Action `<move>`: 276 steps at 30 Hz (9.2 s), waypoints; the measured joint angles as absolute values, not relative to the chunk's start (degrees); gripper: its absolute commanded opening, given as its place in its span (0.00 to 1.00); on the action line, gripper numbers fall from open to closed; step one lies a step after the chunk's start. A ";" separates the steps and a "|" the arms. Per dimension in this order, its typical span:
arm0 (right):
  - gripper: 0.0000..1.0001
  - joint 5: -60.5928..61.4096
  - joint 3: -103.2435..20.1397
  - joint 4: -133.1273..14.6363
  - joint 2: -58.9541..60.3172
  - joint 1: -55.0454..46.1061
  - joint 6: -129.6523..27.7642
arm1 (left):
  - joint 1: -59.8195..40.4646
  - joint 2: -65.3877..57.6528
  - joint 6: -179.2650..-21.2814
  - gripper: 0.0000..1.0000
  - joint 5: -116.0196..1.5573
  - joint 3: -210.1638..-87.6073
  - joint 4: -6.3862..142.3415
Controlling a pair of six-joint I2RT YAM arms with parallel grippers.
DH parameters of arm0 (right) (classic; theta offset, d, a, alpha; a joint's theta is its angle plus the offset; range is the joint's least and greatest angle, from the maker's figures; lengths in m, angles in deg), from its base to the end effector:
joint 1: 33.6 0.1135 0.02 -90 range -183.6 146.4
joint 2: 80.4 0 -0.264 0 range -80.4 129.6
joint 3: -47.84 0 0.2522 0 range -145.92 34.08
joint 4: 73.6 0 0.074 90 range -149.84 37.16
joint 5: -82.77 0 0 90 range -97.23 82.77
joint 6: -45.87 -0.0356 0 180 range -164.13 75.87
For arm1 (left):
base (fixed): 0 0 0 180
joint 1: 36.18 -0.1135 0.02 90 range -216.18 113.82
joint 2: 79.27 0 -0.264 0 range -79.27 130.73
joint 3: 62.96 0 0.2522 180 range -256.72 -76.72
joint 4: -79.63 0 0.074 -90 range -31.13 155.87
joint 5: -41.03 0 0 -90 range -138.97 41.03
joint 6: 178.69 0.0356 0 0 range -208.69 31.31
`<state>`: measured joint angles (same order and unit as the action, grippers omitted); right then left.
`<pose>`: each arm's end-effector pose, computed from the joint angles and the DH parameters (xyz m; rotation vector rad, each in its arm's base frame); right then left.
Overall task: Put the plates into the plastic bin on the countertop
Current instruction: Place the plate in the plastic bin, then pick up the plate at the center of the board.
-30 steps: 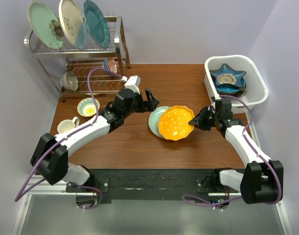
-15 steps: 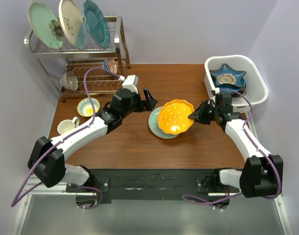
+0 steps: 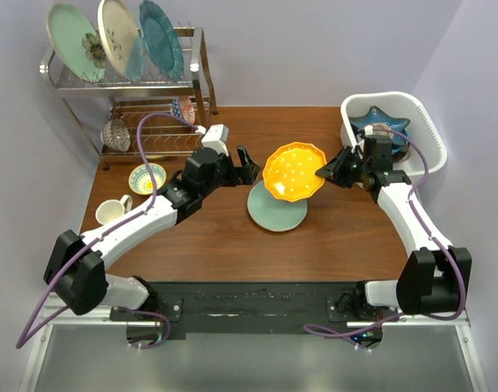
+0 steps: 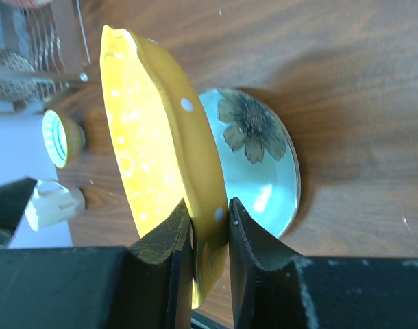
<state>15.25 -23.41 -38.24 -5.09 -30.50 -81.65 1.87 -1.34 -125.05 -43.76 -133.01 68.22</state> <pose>0.2860 0.0291 0.2831 0.4778 2.2781 0.8120 0.2523 -0.1934 0.3009 -0.0348 1.9860 -0.7797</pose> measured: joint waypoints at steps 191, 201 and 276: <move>0.69 15.84 -7.00 -50.15 3.19 -29.08 -78.63 | -2.05 26.42 -120.62 0.56 -55.60 -136.55 65.16; 0.59 20.76 -2.39 -64.73 9.01 -27.99 -81.89 | -2.05 27.66 -120.68 0.56 -56.59 -137.10 67.28; 0.00 18.79 5.46 -63.20 -4.48 -26.20 -88.75 | -2.16 1.76 -120.59 0.92 -47.43 -132.29 63.55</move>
